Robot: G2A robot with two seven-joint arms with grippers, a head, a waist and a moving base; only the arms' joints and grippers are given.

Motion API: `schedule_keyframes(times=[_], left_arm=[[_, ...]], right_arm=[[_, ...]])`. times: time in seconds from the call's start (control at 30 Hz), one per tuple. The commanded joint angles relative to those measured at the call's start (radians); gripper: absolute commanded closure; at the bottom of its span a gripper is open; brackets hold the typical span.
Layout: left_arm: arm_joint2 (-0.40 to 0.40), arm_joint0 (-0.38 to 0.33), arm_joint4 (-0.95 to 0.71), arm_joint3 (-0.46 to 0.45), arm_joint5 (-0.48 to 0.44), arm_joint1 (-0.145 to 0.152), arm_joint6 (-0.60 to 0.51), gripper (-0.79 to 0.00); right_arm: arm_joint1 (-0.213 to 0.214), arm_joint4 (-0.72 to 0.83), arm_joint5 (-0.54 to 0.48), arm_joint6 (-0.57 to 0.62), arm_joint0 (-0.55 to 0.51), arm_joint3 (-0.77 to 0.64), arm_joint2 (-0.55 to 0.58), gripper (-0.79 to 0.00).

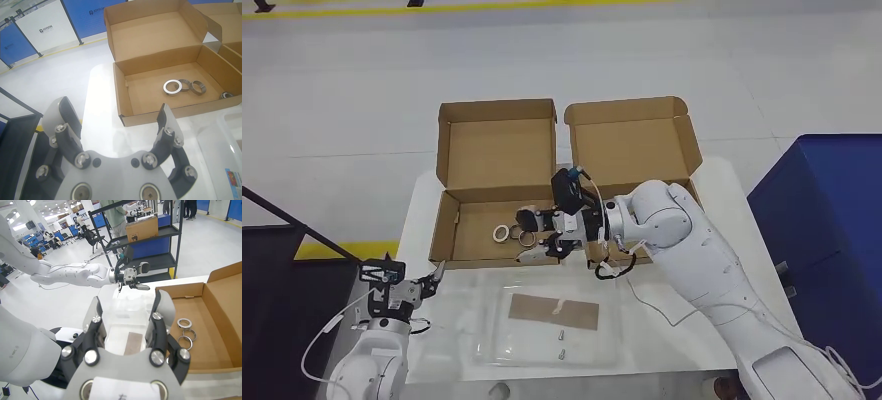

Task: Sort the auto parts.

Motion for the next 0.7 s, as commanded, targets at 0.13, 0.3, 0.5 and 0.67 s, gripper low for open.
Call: schedule_keyframes(times=[0.13,0.3,0.5,0.67], left_arm=[[0.027,0.146,0.085,-0.285,0.071,-0.005,-0.156,-0.785],[0.089,0.264,0.108,-0.497,0.039,-0.008,-0.305,-0.785],[0.225,0.217,0.009,-0.516,-0.086,-0.012,-0.444,-0.785],[0.225,0.217,0.009,-0.516,-0.086,-0.012,-0.444,-0.785]], right_arm=[[0.028,-0.034,0.017,-0.007,-0.013,0.042,0.088,-0.785],[0.074,-0.017,0.011,0.011,-0.006,0.105,0.207,-0.785],[0.094,0.018,-0.013,-0.013,-0.007,0.122,0.207,-0.785],[0.094,0.018,-0.013,-0.013,-0.007,0.122,0.207,-0.785]])
